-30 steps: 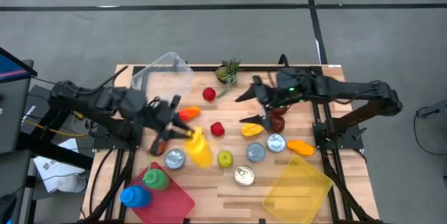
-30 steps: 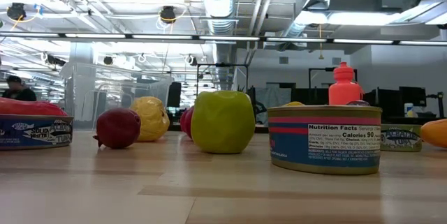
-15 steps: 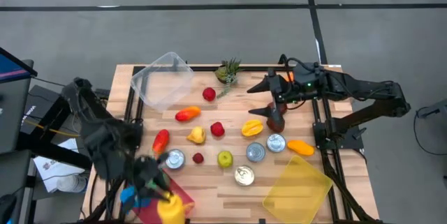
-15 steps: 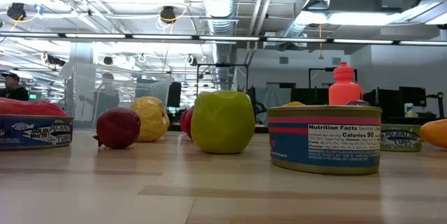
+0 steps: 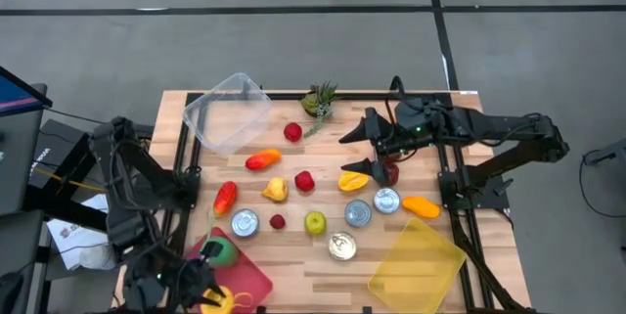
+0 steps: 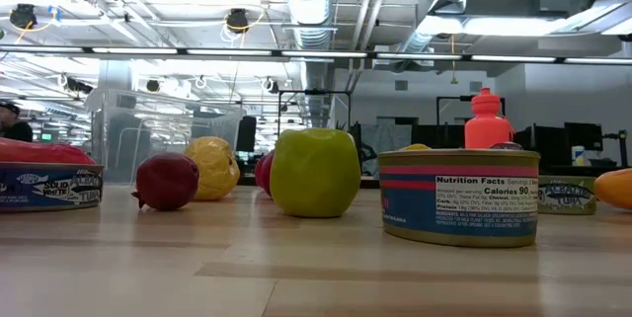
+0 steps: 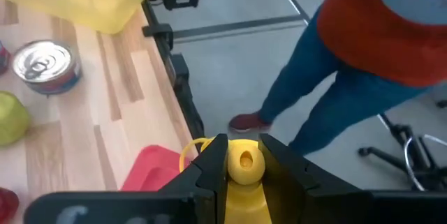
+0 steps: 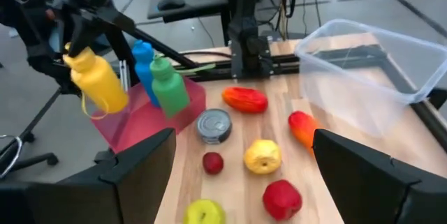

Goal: Pick & Place Food Item
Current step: Put the yellow water bottle into the red bin

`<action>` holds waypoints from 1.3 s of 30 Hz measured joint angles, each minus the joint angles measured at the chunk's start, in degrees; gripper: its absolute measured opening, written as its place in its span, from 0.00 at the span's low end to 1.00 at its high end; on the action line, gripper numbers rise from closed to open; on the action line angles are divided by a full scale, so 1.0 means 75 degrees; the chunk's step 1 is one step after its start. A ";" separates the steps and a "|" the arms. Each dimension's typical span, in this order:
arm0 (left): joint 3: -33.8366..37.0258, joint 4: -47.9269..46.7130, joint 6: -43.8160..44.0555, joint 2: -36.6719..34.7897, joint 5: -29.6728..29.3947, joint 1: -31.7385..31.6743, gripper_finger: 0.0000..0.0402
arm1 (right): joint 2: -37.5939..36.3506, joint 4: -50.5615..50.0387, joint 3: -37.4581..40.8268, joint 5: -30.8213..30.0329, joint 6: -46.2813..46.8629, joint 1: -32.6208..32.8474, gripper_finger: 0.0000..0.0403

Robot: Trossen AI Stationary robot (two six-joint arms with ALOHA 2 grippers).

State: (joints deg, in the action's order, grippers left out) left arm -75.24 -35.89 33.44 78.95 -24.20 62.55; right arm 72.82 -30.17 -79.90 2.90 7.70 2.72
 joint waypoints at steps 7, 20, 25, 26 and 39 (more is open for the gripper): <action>0.0000 -0.0421 0.0003 0.0270 -0.0849 0.0366 0.15 | 0.0000 0.0033 0.0000 -0.0142 0.0311 0.0035 0.82; 0.0000 -0.0505 0.0377 0.0691 -0.1950 0.1113 0.15 | 0.0000 0.0218 -0.0003 -0.0600 0.0469 0.0035 0.82; 0.0000 -0.0500 0.0532 0.0925 -0.2098 0.1227 0.15 | 0.0000 0.0337 -0.0003 -0.0613 0.0490 0.0035 0.82; 0.0000 -0.0497 0.0605 0.0976 -0.2100 0.1249 0.15 | 0.0000 0.0329 -0.0003 -0.0613 0.0515 0.0035 0.82; 0.0000 -0.0286 0.1008 0.1479 -0.2411 0.1439 0.15 | 0.0000 0.0318 -0.0006 -0.0794 0.0528 0.0035 0.82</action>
State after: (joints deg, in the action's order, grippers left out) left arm -75.24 -38.03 41.00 90.04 -42.28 73.34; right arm 72.82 -27.79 -79.94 -3.05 11.66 2.98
